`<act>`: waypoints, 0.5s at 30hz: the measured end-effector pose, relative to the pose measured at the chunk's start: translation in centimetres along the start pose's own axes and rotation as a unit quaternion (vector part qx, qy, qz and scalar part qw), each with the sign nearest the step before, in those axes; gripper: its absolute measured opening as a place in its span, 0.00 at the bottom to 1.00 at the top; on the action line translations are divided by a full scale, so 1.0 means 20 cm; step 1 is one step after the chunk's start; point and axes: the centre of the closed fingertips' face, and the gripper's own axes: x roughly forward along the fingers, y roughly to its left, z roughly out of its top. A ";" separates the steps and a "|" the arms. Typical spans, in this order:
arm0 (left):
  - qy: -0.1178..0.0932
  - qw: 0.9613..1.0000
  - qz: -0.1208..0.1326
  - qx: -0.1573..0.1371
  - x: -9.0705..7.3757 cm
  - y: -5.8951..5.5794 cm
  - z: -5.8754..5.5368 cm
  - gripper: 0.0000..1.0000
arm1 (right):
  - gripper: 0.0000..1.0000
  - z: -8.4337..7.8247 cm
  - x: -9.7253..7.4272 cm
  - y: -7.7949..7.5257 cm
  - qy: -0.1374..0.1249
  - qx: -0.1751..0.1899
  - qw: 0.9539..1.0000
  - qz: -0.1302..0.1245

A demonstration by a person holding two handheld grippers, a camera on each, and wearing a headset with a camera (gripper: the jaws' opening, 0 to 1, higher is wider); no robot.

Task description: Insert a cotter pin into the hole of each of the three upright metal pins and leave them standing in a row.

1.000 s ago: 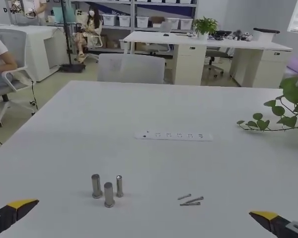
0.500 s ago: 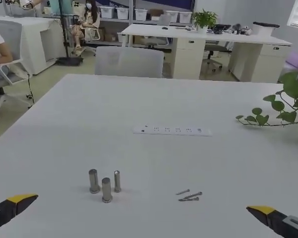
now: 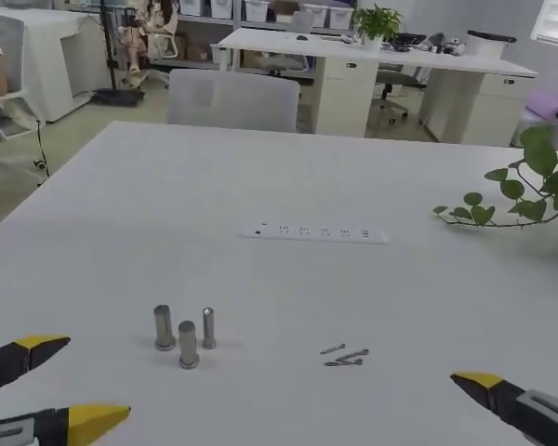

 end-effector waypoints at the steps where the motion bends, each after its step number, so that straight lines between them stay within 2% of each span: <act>1: 0.001 1.000 0.000 0.002 0.01 0.01 0.00 0.71 | 1.00 0.00 0.00 0.00 0.000 0.001 1.000 0.000; 8: 0.008 1.000 -0.003 0.020 0.12 0.09 -0.02 0.60 | 1.00 0.00 0.00 -0.02 0.006 0.002 1.000 -0.004; 15: 0.015 1.000 -0.004 0.017 0.21 0.18 -0.05 0.50 | 1.00 0.01 0.01 -0.03 0.013 -0.006 1.000 -0.006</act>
